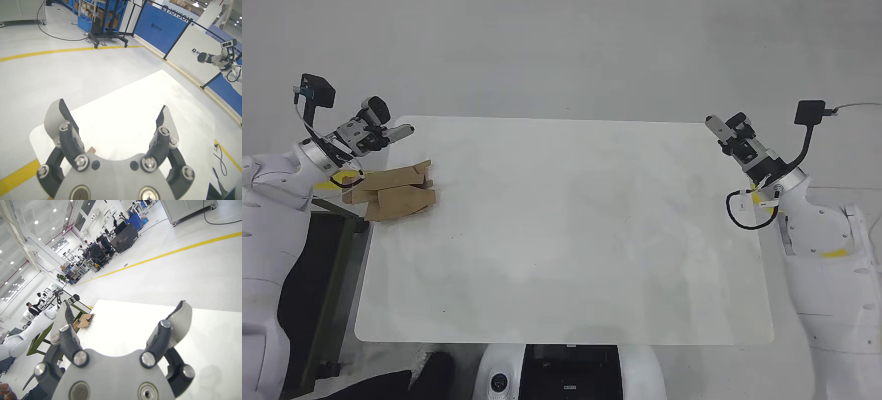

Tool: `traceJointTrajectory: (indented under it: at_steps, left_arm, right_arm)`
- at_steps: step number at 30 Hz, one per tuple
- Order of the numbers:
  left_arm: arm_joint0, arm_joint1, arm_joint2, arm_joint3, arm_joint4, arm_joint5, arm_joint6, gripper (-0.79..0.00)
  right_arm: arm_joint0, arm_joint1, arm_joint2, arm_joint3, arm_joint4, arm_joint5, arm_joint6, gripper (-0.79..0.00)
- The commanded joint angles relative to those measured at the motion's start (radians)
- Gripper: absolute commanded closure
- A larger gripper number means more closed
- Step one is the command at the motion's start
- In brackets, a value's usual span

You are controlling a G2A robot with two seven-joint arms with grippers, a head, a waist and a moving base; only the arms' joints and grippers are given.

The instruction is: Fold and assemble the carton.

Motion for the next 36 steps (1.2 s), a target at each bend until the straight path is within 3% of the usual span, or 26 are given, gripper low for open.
traceJointTrajectory:
  at_steps: [1, 8, 13, 20, 28, 36]
  left_arm:
    - [0.0, 0.0, 0.0, 0.0, 0.0, 0.0, 0.0, -0.785]
    - [0.017, -0.001, 0.0, 0.0, -0.027, 0.017, -0.01, -0.785]
    - [0.012, 0.008, -0.008, 0.056, -0.207, 0.008, -0.159, -0.785]
    - [-0.021, 0.028, -0.021, 0.169, -0.459, 0.041, -0.448, -0.785]
    - [-0.064, 0.042, -0.032, 0.284, -0.602, 0.114, -0.647, -0.785]
    - [-0.092, 0.062, 0.026, 0.296, -0.631, 0.216, -0.749, -0.785]
  right_arm:
    - [0.0, 0.0, 0.0, 0.0, 0.0, 0.0, 0.0, -0.785]
    - [0.0, 0.0, 0.0, 0.0, 0.0, 0.0, 0.0, -0.785]
    - [0.0, 0.0, 0.0, 0.0, 0.0, 0.0, 0.0, -0.785]
    - [0.0, 0.0, 0.0, 0.0, 0.0, 0.0, 0.0, -0.785]
    - [0.0, 0.0, 0.0, 0.0, 0.0, 0.0, 0.0, -0.785]
    - [0.0, 0.0, 0.0, 0.0, 0.0, 0.0, 0.0, -0.785]
